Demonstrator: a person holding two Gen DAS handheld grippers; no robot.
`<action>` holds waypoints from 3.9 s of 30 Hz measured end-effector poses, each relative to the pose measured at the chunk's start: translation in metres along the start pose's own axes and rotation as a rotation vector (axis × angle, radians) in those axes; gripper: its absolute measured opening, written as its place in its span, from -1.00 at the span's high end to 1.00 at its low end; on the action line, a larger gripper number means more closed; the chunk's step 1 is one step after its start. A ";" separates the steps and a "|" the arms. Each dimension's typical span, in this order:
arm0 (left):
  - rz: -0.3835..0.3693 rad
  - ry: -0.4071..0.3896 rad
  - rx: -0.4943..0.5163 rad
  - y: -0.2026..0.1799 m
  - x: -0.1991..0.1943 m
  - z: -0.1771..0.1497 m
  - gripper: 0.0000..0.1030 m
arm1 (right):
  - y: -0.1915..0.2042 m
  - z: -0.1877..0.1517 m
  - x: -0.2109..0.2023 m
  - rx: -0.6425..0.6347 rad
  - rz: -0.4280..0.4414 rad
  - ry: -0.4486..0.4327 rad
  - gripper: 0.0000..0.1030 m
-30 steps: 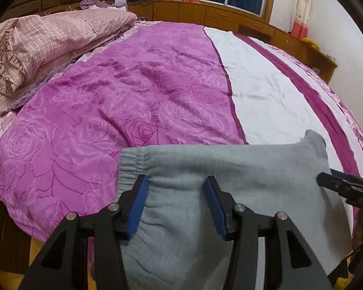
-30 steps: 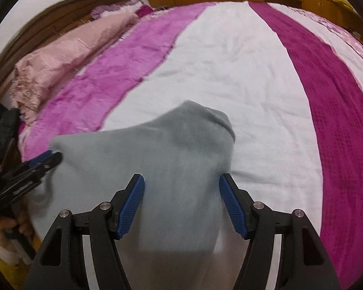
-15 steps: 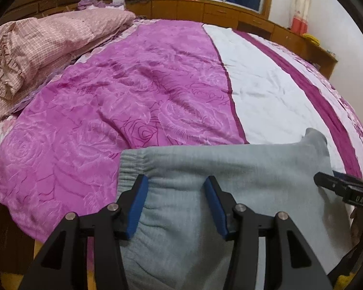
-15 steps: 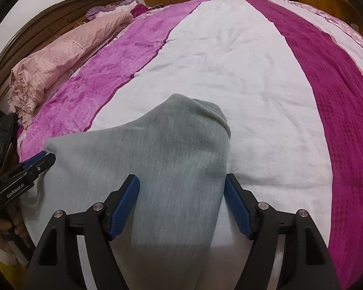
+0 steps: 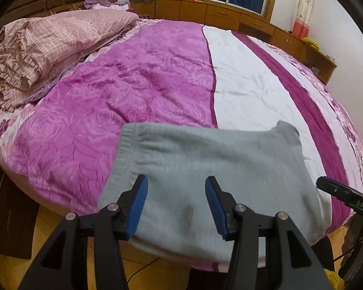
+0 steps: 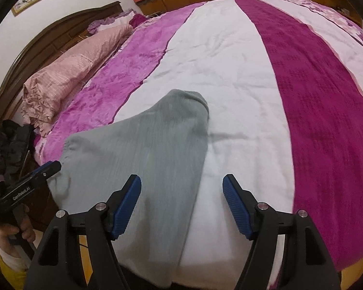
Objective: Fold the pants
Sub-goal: 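Grasp the folded sweatpants edge with the right gripper, then lift the sweatpants with the right gripper and fold them over onto themselves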
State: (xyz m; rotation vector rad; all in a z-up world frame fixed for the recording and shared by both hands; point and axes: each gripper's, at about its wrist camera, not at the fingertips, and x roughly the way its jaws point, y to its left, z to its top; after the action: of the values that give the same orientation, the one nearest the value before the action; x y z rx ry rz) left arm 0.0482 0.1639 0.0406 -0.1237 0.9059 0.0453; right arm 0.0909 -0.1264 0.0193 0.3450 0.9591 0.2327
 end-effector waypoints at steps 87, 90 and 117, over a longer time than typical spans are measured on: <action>-0.008 0.028 -0.121 0.042 -0.036 -0.021 -0.04 | 0.081 0.013 -0.034 -0.148 0.296 -0.055 0.87; 0.002 0.020 -0.112 0.052 -0.040 -0.016 -0.04 | 0.101 0.019 -0.035 -0.183 0.308 -0.050 0.88; 0.052 -0.011 -0.063 0.100 -0.054 -0.003 -0.04 | 0.214 0.045 0.009 -0.234 0.368 0.034 0.88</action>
State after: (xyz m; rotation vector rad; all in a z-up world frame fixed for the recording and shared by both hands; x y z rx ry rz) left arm 0.0036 0.2631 0.0728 -0.1582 0.8974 0.1226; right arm 0.1244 0.0652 0.1191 0.3006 0.8867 0.6825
